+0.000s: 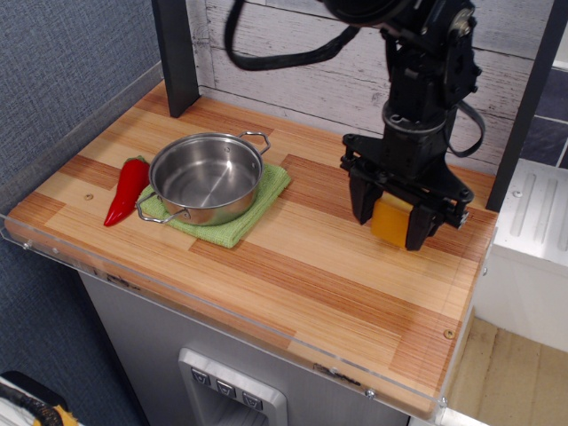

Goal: Move the cheese nearby upper right corner of table.

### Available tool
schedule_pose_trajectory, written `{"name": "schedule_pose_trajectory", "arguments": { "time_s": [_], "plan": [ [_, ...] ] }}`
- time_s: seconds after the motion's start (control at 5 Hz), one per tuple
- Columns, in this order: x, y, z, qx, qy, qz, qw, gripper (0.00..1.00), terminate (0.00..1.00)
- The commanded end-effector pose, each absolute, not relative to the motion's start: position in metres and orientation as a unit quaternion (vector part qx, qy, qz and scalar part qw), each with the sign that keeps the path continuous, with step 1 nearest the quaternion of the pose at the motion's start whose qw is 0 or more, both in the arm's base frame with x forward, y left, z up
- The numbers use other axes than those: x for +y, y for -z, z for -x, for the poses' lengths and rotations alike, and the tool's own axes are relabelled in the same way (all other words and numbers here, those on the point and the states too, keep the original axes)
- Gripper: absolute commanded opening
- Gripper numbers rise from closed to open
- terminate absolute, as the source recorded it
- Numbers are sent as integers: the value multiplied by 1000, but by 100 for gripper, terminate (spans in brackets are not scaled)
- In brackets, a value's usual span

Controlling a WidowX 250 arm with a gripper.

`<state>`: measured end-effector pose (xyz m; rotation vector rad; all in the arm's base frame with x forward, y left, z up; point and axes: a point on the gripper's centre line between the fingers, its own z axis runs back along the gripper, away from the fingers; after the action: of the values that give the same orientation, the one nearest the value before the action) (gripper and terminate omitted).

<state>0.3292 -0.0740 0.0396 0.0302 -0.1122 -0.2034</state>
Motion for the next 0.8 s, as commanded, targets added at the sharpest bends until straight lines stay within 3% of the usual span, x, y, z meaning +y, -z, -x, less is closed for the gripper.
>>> {"name": "schedule_pose_trajectory", "arguments": {
  "time_s": [0.0, 0.2, 0.6],
  "plan": [
    [-74, -50, -352, -76, 96, -20, 992, 0, 0],
    [-74, -47, -357, -61, 89, -38, 993, 0, 0],
    [-77, -43, -364, -74, 79, -23, 994, 0, 0]
  ]
}}
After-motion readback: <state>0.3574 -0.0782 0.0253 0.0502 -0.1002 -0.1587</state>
